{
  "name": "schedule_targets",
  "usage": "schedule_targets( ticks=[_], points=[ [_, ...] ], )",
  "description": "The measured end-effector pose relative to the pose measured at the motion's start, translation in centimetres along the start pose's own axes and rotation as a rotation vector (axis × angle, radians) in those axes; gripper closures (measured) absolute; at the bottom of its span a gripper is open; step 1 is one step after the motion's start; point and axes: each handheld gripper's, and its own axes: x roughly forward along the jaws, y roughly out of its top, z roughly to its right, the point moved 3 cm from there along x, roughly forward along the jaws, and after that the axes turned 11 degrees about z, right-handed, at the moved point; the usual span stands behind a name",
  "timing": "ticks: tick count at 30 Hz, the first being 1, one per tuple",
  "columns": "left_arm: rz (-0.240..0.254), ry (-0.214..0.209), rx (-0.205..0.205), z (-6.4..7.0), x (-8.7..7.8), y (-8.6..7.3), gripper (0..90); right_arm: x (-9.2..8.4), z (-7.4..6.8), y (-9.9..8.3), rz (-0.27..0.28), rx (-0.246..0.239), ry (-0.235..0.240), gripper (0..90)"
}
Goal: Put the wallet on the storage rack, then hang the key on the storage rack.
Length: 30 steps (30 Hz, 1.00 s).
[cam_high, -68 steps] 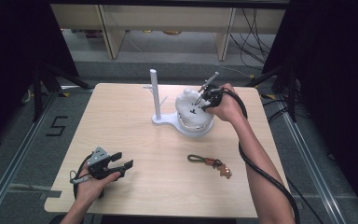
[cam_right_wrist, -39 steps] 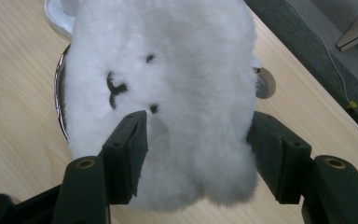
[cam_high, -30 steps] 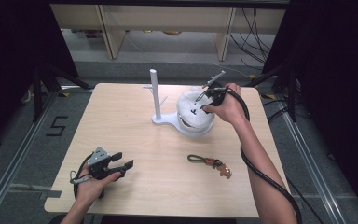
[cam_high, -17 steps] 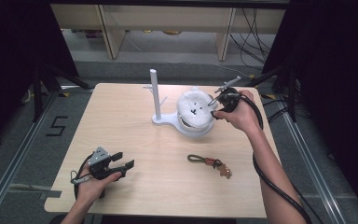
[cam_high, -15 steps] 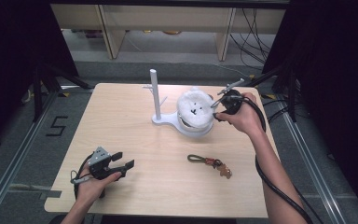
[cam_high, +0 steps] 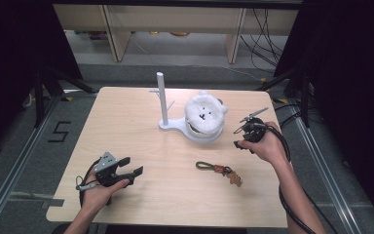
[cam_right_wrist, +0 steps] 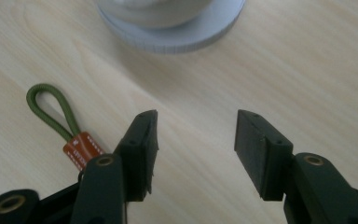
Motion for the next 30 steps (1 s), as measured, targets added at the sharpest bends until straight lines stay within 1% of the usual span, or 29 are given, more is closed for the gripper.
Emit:
schedule_targets(
  ticks=[1, 2, 3, 4, 6, 7, 8, 9, 10, 11, 12, 13, 15, 16, 18, 19, 20, 21, 22, 23, 24, 25, 26, 27, 28, 29, 30],
  points=[
    [-0.002, -0.001, 0.001, 0.0, 0.0, 0.0, 29.5, 0.1, 0.0, -0.4, -0.006, 0.013, 0.006, 51.0],
    [0.007, -0.015, -0.001, 0.1, 0.1, 0.0, 29.5, 0.2, 0.0, -0.8, -0.006, 0.014, 0.004, 51.2],
    [0.007, -0.015, -0.001, 0.1, 0.1, 0.0, 29.5, 0.2, -0.1, -1.1, -0.015, 0.022, 0.009, 51.5],
    [0.004, -0.016, 0.006, 0.1, 0.1, 0.0, 29.5, 0.3, -0.1, -1.5, -0.011, 0.027, 0.011, 51.6],
    [0.004, -0.017, 0.006, 0.1, 0.1, 0.0, 29.5, 0.4, -0.1, -1.7, -0.012, 0.029, 0.015, 51.5],
    [0.006, -0.018, 0.004, 0.1, 0.1, 0.0, 29.5, 0.4, -0.3, -2.2, -0.029, 0.051, 0.013, 51.7],
    [0.006, -0.013, 0.001, 0.2, 0.1, 0.0, 29.5, 0.5, -0.3, -2.4, -0.029, 0.056, 0.019, 51.8],
    [0.006, -0.013, 0.001, 0.2, 0.1, 0.0, 29.5, 0.5, -0.2, -2.6, -0.023, 0.048, 0.022, 51.9],
    [0.003, -0.010, 0.005, 0.1, 0.0, 0.1, 29.5, 0.5, -0.3, -2.7, -0.032, 0.061, 0.021, 52.1],
    [0.003, -0.011, 0.005, 0.2, 0.0, 0.1, 29.5, 0.5, -0.3, -2.8, -0.034, 0.062, 0.024, 52.3],
    [0.003, -0.011, 0.005, 0.2, 0.0, 0.1, 29.4, 0.5, -0.4, -2.9, -0.037, 0.075, 0.011, 52.5],
    [0.002, -0.012, 0.007, 0.2, 0.0, 0.1, 29.4, 0.5, -0.4, -3.0, -0.037, 0.068, 0.026, 52.9],
    [0.000, -0.012, 0.011, 0.3, 0.0, 0.1, 29.5, 0.5, -0.5, -3.2, -0.042, 0.068, 0.033, 54.0],
    [0.006, -0.023, 0.010, 0.3, 0.1, 0.1, 29.5, 0.4, -0.6, -3.3, -0.047, 0.076, 0.037, 54.7],
    [0.005, -0.022, 0.010, 0.5, 0.0, 0.1, 29.4, 0.5, -0.8, -3.4, -0.047, 0.072, 0.047, 56.5],
    [0.009, -0.022, 0.008, 0.5, 0.0, 0.1, 29.4, 0.5, -0.8, -3.5, -0.054, 0.075, 0.052, 57.3],
    [0.009, -0.024, 0.008, 0.5, 0.0, 0.1, 29.4, 0.4, -1.0, -3.6, -0.071, 0.092, 0.058, 58.5],
    [0.011, -0.024, 0.008, 0.5, 0.0, 0.1, 29.5, 0.5, -1.0, -3.6, -0.073, 0.080, 0.064, 59.6],
    [0.011, -0.025, 0.011, 0.6, 0.0, 0.2, 29.5, 0.7, -1.1, -3.7, -0.089, 0.088, 0.063, 60.6],
    [0.011, -0.027, 0.012, 0.6, 0.0, 0.2, 29.4, 0.6, -1.1, -3.7, -0.099, 0.081, 0.075, 61.8],
    [0.011, -0.028, 0.014, 0.6, 0.0, 0.2, 29.4, 0.6, -1.2, -3.8, -0.111, 0.086, 0.080, 62.5],
    [0.011, -0.023, 0.014, 0.6, 0.0, 0.2, 29.4, 0.7, -1.2, -3.8, -0.119, 0.076, 0.088, 63.2],
    [0.006, -0.016, 0.015, 0.6, -0.1, 0.3, 29.4, 0.6, -1.3, -3.8, -0.134, 0.082, 0.099, 63.6],
    [0.006, -0.016, 0.015, 0.6, -0.1, 0.3, 29.4, 0.7, -1.4, -3.9, -0.153, 0.104, 0.082, 64.0],
    [0.008, -0.018, 0.015, 0.5, -0.1, 0.3, 29.5, 0.7, -1.3, -4.0, -0.174, 0.093, 0.076, 64.3],
    [0.011, -0.026, 0.014, 0.5, -0.1, 0.3, 29.4, 0.7, -1.3, -4.1, -0.182, 0.084, 0.089, 64.5],
    [0.007, -0.018, 0.016, 0.6, -0.2, 0.3, 29.4, 0.8, -1.3, -4.2, -0.183, 0.077, 0.099, 64.9]
  ],
)
